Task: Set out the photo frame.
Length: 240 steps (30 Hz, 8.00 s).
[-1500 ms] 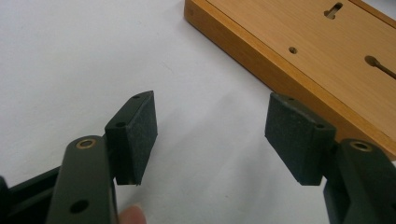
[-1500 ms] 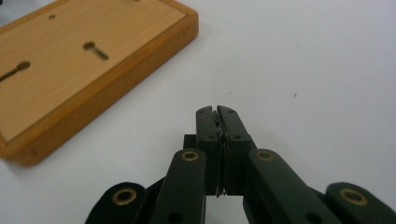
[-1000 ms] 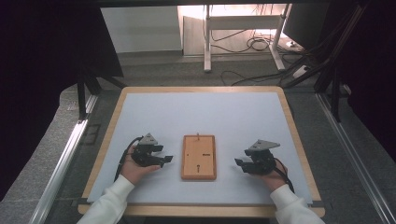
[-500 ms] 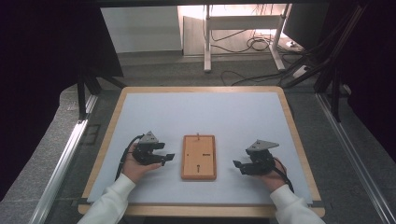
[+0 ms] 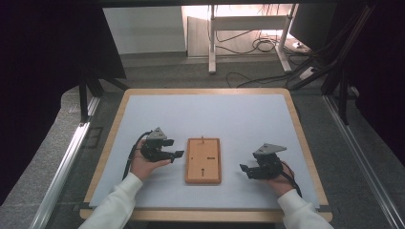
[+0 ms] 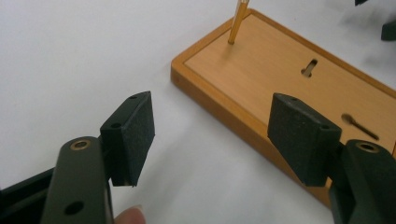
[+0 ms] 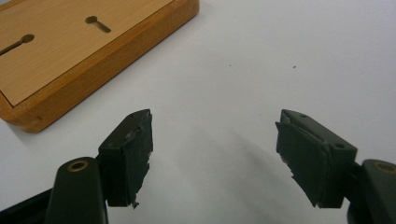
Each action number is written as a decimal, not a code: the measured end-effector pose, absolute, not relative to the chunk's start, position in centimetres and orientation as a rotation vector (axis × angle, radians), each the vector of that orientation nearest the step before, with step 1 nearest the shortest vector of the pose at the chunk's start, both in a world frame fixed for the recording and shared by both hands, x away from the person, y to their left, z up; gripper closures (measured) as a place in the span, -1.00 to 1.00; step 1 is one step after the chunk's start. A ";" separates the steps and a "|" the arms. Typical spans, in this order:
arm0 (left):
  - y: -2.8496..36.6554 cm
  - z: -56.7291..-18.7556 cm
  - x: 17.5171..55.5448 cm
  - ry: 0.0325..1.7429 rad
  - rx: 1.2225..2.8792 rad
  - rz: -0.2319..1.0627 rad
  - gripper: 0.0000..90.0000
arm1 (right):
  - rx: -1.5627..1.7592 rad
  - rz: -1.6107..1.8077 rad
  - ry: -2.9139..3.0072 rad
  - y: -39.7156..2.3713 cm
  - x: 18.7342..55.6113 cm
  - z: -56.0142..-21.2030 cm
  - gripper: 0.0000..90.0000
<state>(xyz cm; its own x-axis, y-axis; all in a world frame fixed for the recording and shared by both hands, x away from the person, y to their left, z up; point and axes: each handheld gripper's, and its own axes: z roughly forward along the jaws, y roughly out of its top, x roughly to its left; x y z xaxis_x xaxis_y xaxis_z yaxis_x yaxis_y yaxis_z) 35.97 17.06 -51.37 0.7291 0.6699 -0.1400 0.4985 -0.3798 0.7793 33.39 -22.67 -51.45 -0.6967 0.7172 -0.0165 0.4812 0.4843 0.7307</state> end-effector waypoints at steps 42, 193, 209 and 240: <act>9.3 -51.4 40.9 0.722 2.142 0.253 0.21 | 0.946 1.006 2.431 -22.4 32.7 -52.0 -0.39; 17.6 -49.9 40.1 0.850 2.031 0.164 0.16 | 0.268 0.788 2.169 -11.1 28.0 -50.3 0.03; 20.1 -52.5 38.5 0.892 2.044 0.128 0.15 | 0.216 0.758 2.178 -11.0 28.6 -49.1 0.16; 20.0 -53.8 38.6 0.912 2.067 0.113 0.16 | -0.009 0.640 2.257 -8.8 30.9 -45.8 0.50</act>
<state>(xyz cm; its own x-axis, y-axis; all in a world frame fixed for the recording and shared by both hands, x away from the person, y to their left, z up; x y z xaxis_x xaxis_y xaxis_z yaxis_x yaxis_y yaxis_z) 38.57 20.00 -53.78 0.7298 0.6417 -0.2359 0.5646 -0.3711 0.7372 30.89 -8.80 -45.79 -0.6994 0.1884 -0.6894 -0.2014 0.8736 0.4431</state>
